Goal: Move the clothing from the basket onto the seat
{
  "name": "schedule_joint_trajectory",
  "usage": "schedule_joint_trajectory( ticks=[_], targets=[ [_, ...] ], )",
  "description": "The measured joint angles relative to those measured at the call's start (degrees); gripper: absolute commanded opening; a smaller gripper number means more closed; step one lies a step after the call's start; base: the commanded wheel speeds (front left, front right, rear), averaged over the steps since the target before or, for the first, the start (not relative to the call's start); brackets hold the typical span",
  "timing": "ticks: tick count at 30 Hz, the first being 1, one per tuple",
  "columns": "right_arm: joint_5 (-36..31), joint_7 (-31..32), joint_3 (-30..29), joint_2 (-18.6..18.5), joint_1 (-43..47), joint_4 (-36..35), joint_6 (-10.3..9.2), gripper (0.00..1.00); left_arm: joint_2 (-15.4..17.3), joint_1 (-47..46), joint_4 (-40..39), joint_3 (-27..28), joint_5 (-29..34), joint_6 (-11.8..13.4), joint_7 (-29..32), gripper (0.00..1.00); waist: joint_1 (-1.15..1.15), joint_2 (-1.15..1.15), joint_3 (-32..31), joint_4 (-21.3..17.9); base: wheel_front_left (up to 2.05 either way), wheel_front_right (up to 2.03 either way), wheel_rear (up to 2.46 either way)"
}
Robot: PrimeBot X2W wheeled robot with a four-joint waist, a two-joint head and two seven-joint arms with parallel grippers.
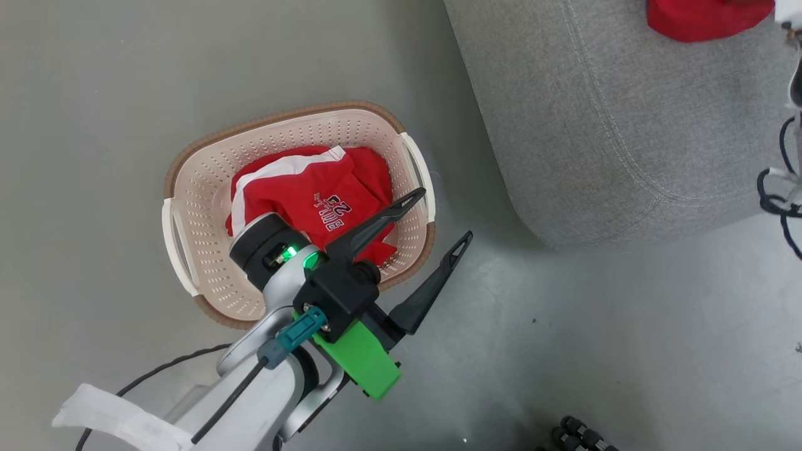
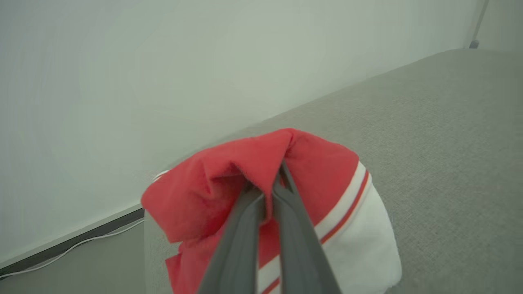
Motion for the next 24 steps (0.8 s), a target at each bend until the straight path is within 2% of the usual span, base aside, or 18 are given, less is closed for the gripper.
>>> schedule_joint_trajectory(
  ticks=[4,10,11,14,24],
  targets=[
    [1.4,0.0,-0.4,0.2,1.4,3.5,0.22,0.00,0.0,-0.1,0.4,0.0,0.0,-0.1,-0.5,1.00,0.00,0.00,0.0,0.1,0.00,0.00,0.00],
    [1.4,0.0,-0.4,0.5,1.6,5.1,1.04,0.00,0.0,-0.2,1.0,0.0,0.0,-0.2,-0.5,1.00,0.00,0.00,0.0,0.2,0.00,0.00,0.00],
    [1.4,0.0,-0.4,0.5,1.6,5.3,1.14,0.14,0.0,-0.2,1.2,-0.1,0.0,-0.2,-0.5,1.00,0.00,0.00,-0.1,0.2,0.00,0.00,0.00],
    [1.2,0.0,-0.2,0.7,1.6,5.7,1.26,0.99,0.0,-0.4,1.7,-0.1,0.0,-0.4,-1.3,1.00,0.00,0.00,-0.4,0.3,0.00,0.00,0.00],
    [-0.7,0.0,2.0,1.5,1.8,8.4,2.52,1.00,-0.1,-0.5,3.4,-0.4,-0.2,-0.5,-2.7,1.00,0.00,0.00,-2.6,0.2,0.00,0.00,0.00]
  ],
)
